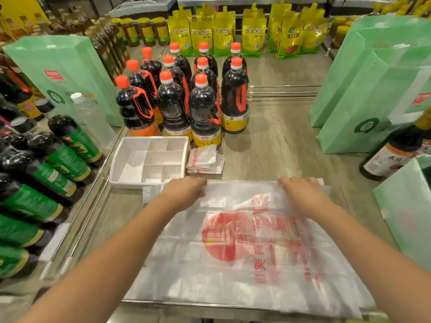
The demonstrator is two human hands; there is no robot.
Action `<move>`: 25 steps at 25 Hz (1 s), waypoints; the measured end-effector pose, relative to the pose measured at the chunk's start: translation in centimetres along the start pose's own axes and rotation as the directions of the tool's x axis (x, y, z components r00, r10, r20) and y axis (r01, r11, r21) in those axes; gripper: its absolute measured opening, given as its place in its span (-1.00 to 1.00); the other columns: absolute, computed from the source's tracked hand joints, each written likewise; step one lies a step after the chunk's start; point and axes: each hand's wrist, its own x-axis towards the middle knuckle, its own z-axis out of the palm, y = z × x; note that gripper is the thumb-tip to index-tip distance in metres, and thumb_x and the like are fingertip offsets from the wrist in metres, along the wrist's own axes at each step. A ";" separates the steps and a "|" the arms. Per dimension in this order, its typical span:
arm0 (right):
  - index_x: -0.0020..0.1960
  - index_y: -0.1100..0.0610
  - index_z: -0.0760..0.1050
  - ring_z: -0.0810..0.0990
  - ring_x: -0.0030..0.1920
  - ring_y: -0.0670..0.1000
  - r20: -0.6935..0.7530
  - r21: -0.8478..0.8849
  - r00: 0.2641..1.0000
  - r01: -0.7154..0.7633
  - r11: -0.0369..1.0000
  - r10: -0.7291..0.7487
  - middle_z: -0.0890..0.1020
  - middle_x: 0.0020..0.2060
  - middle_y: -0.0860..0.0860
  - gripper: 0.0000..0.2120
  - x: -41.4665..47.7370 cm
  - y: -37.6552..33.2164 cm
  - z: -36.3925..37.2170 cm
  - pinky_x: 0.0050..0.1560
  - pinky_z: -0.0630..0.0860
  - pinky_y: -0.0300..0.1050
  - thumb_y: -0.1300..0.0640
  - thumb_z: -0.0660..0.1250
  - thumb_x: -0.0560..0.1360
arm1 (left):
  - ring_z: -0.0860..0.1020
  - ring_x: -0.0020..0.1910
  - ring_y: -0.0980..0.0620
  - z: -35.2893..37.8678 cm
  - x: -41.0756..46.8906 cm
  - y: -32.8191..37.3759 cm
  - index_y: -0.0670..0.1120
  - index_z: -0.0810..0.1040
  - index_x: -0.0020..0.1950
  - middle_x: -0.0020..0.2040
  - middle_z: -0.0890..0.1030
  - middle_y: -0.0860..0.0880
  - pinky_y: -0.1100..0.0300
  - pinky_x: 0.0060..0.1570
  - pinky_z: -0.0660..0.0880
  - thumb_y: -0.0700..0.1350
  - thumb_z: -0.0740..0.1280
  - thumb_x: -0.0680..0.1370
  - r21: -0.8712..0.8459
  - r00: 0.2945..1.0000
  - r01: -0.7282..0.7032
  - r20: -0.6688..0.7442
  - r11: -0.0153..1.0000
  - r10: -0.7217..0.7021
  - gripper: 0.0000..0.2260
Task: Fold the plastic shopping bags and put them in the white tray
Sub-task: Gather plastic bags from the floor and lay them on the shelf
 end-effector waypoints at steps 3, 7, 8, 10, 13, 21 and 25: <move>0.43 -0.06 0.27 0.55 0.18 0.02 -0.043 -0.006 0.999 -0.003 1.000 0.003 0.52 0.19 -0.05 -0.60 0.2 0.1 0.7 0.29 0.32 0.01 0.12 0.15 0.61 | 0.57 0.16 -0.13 0.2 0.2 0.0 0.02 0.40 0.36 0.32 0.51 -0.01 0.05 -0.04 0.49 0.00 0.28 0.63 0.012 0.996 -0.016 -0.092 1.000 0.017 -0.69; 0.38 -0.04 0.39 0.52 0.21 0.03 -0.192 -0.048 0.978 -0.089 0.995 0.078 0.56 0.16 -0.05 -0.52 0.1 0.1 1.7 0.43 0.17 0.09 0.19 0.33 0.49 | 0.59 0.08 -0.16 1.2 0.3 0.6 -0.04 0.49 0.34 0.23 0.59 -0.06 0.08 -0.15 0.41 -0.18 0.32 0.59 0.012 0.946 -0.107 -0.308 0.994 0.106 -0.69; 0.34 -0.01 0.45 0.54 0.17 0.06 -0.239 -0.031 0.965 -0.116 0.993 0.106 0.58 0.12 -0.02 -0.52 0.0 0.1 1.8 0.42 0.19 0.13 0.21 0.38 0.45 | 0.60 0.08 -0.17 1.4 0.3 0.6 -0.05 0.51 0.32 0.21 0.61 -0.07 0.07 -0.15 0.41 -0.21 0.33 0.57 -0.002 0.937 -0.112 -0.334 0.994 0.105 -0.69; 0.24 0.08 0.55 0.56 0.11 0.13 -0.332 0.044 0.933 -0.133 0.990 0.140 0.60 0.06 0.05 -0.54 -0.3 0.3 2.4 0.37 0.29 0.21 0.25 0.47 0.36 | 0.59 0.07 -0.18 2.0 0.4 0.6 -0.08 0.54 0.27 0.16 0.62 -0.09 0.03 -0.10 0.46 -0.24 0.38 0.53 -0.027 0.930 -0.096 -0.358 0.995 0.080 -0.69; 0.30 0.14 0.52 0.46 0.32 0.21 -0.382 0.152 0.913 -0.092 0.984 0.145 0.53 0.28 0.18 -0.61 -1.3 -0.2 3.1 0.42 0.29 0.24 0.13 0.41 0.48 | 0.55 0.09 -0.17 2.8 0.2 0.8 -0.08 0.57 0.19 0.12 0.57 -0.09 -0.03 0.02 0.47 -0.25 0.47 0.43 0.011 0.903 -0.089 -0.421 0.996 0.086 -0.66; 0.52 0.08 0.30 0.14 0.56 0.19 -0.205 0.177 0.976 -0.030 0.984 0.067 0.17 0.57 0.19 -0.47 -4.2 -1.6 4.8 0.54 0.05 0.08 -0.16 0.13 0.64 | 0.15 0.56 -0.16 5.2 -3.3 3.2 0.10 0.43 0.42 0.55 0.27 -0.15 -0.23 0.53 -0.04 0.30 0.08 0.58 0.063 0.959 -0.220 -0.170 0.973 0.228 -0.50; 0.59 0.04 0.17 0.03 0.59 0.16 -0.150 0.209 0.983 -0.077 0.975 0.110 0.06 0.60 0.16 -0.45 -3.8 -1.5 5.4 0.55 -0.01 0.06 -0.15 0.04 0.66 | -0.13 0.61 -0.11 5.4 -2.5 3.2 0.16 0.10 0.60 0.64 -0.03 -0.10 -0.21 0.52 -0.26 0.31 0.01 0.63 0.113 0.996 -0.061 -0.061 0.992 0.068 -0.44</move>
